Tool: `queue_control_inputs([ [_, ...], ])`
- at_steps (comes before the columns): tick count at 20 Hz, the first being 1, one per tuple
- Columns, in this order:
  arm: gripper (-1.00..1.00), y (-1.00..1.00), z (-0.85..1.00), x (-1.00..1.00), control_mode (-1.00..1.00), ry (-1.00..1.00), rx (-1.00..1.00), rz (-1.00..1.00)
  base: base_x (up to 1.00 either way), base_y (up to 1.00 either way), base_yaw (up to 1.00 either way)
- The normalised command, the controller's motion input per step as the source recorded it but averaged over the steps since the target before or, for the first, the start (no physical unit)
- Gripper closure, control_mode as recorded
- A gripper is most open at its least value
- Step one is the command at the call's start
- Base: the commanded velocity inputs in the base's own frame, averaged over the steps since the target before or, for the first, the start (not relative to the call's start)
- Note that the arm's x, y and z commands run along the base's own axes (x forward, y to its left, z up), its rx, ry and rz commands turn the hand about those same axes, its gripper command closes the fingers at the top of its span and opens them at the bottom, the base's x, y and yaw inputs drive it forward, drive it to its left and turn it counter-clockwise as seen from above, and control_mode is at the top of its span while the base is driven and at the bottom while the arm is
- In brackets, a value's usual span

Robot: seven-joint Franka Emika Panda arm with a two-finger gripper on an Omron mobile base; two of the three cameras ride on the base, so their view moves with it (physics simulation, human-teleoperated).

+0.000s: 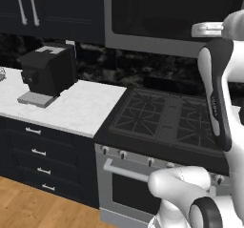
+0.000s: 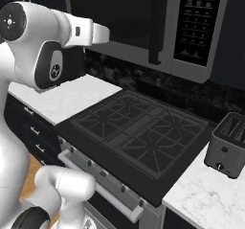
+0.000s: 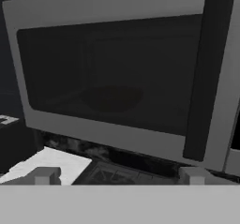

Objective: Pick the sweet potato from the sink and place it in the bowl. Then pick the bowl and place it in the microwave. Then close the microwave door and press the start button.

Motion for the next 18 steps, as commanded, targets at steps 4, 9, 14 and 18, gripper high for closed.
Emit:
queue_control_inputs([
  [4,-1.0,-0.3,-0.11,-0.18,-1.0,0.4,0.0,-0.04,0.0,0.0,0.0],
  [9,-1.0,-0.57,-0.29,-0.16,-1.0,-0.09,0.01,-0.02,0.0,0.0,0.0],
  [14,1.0,-0.55,-0.45,-0.03,-1.0,-0.01,0.0,-0.09,0.0,0.0,0.0],
  [18,1.0,-0.52,-0.45,0.0,-1.0,0.0,0.0,-0.11,0.0,0.0,0.0],
])
